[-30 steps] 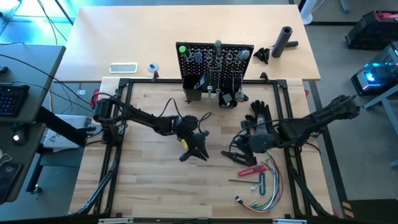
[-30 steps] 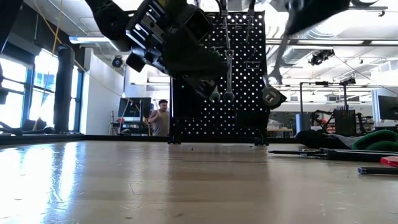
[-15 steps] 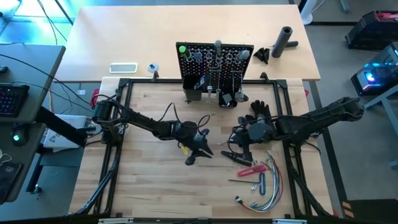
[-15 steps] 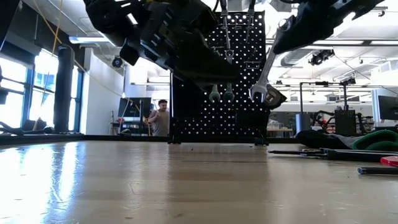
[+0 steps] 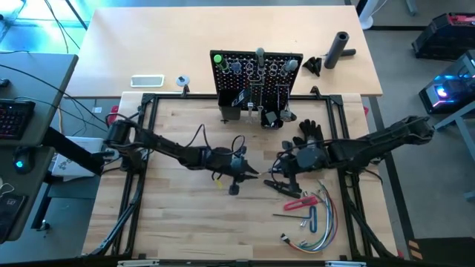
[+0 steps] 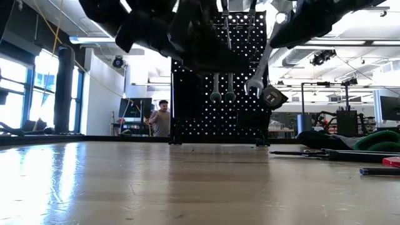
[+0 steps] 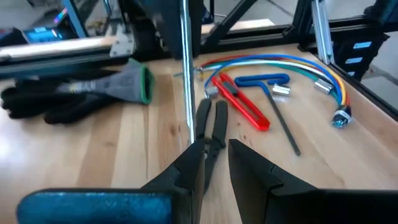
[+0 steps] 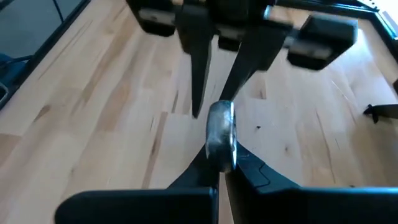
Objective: Hang tools onto peg board
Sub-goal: Hang the silver wrench on the peg board
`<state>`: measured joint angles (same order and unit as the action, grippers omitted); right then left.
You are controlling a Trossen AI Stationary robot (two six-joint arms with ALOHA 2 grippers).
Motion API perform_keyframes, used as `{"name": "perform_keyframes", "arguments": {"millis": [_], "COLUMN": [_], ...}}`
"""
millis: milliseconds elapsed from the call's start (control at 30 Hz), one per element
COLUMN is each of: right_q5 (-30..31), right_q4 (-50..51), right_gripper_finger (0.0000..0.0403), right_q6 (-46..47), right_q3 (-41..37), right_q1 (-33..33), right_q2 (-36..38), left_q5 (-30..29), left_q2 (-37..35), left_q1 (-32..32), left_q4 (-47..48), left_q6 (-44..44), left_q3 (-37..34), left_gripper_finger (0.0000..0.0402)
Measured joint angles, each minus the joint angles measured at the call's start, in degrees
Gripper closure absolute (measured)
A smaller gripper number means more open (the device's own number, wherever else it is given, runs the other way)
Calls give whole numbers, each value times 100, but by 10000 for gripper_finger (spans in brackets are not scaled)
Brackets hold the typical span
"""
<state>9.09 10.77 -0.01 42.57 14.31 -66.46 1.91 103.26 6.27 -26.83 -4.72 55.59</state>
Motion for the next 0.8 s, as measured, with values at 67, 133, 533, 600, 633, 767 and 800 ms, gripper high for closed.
{"name": "perform_keyframes", "arguments": {"millis": [67, 133, 533, 600, 633, 767, 800], "right_q5": [-5, 3, 31, 31, 32, 34, 34], "right_q4": [15, 5, -358, -450, -500, -617, -630], "right_gripper_finger": [402, 402, 402, 402, 402, 402, 402], "right_q6": [2, 2, -104, -137, -149, -151, -151], "right_q3": [0, 0, 0, 2, 2, 2, 2], "right_q1": [2, -2, -2, -2, -2, -9, -7], "right_q2": [0, 0, 0, 0, 0, 0, 0], "left_q5": [-161, -510, -1047, -937, -898, -724, -755], "left_q2": [-96, -182, -218, -218, -218, -218, -218], "left_q1": [98, 189, 257, 226, 202, 115, 112], "left_q4": [33, 140, 182, 142, 142, 81, 71], "left_q6": [-69, -192, -30, 165, 259, 443, 451], "left_q3": [0, 2, 2, 2, 2, 2, 2], "left_gripper_finger": [337, 337, 272, 249, 239, 213, 211]}}
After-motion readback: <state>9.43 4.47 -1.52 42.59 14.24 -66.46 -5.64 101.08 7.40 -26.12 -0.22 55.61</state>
